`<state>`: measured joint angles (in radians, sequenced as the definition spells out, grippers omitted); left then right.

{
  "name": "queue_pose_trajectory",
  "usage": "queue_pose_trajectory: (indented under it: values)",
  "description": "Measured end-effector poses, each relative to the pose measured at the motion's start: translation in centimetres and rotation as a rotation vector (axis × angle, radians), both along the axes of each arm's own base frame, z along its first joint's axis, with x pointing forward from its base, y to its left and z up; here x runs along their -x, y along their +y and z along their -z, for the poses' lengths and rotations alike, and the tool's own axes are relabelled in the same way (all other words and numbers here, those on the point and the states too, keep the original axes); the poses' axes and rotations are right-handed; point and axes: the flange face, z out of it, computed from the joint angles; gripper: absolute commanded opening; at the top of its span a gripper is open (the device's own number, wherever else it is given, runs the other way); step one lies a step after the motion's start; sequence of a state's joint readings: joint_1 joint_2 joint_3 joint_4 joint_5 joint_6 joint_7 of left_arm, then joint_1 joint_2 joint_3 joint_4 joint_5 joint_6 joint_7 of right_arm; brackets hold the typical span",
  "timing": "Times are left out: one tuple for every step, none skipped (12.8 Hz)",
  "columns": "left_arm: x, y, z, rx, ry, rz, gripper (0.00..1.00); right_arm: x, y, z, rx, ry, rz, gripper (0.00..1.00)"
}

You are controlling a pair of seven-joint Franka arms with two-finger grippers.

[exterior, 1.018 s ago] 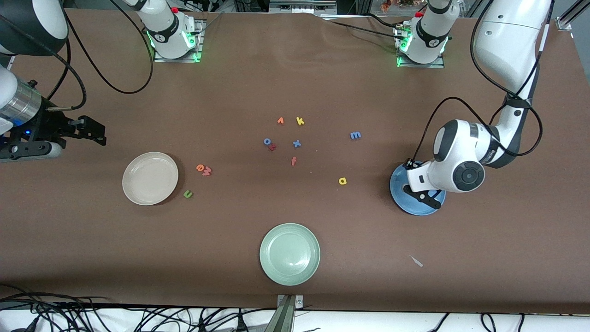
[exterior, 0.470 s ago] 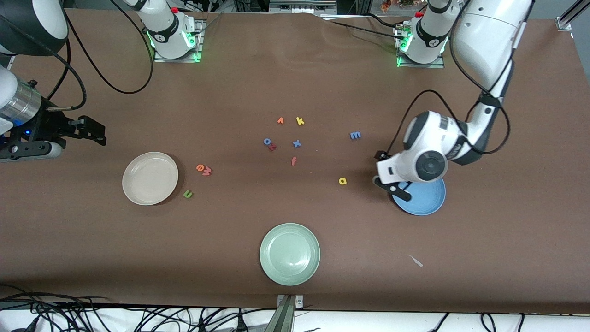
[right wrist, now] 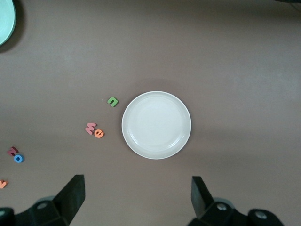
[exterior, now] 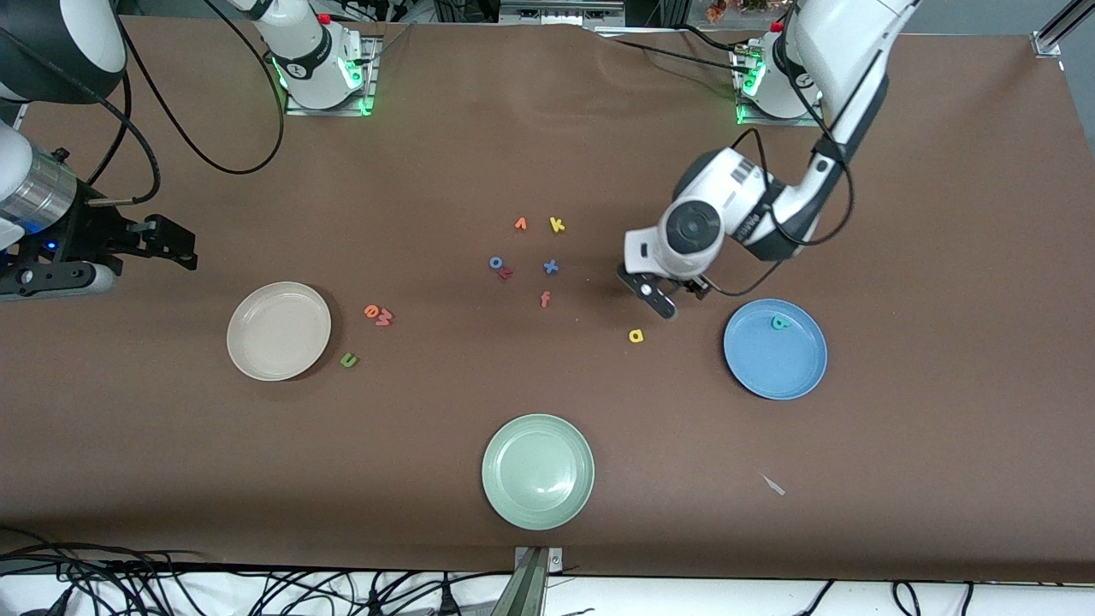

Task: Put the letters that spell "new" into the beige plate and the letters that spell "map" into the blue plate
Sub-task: 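Move the left gripper over the blue letter E among the letters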

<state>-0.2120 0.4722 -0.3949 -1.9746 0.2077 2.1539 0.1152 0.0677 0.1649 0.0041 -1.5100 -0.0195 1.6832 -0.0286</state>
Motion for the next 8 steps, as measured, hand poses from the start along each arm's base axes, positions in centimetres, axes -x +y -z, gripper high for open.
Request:
queue_pose_trajectory:
  values:
    - [1.7,-0.5,0.8,-0.004,-0.009,0.046,1.00,0.0,0.0,0.0,0.000,0.000,0.000,1.00]
    - [3.0,-0.6,1.5,-0.012,-0.018,0.088,1.00,0.0,0.0,0.0,0.000,0.000,0.001,1.00]
    - [4.0,-0.5,2.4,-0.018,-0.022,0.115,1.00,0.0,0.0,0.0,0.000,0.000,0.001,1.00]
    - [5.0,-0.1,3.4,-0.024,-0.015,0.129,1.00,0.0,0.0,0.0,0.000,0.000,0.001,1.00]
    - [5.9,0.4,4.3,-0.031,0.001,0.135,1.00,0.0,0.0,0.0,0.000,0.000,0.001,1.00]
    - [6.7,0.8,5.0,-0.039,0.017,0.139,1.00,0.0,0.0,0.0,0.000,0.000,0.001,1.00]
    - [7.2,1.0,5.4,-0.042,0.026,0.142,1.00,0.0,0.0,0.0,0.000,0.000,0.001,1.00]
    - [7.4,1.1,5.6,-0.043,0.028,0.143,0.99,0.0,0.0,0.0,0.000,0.000,0.001,1.00]
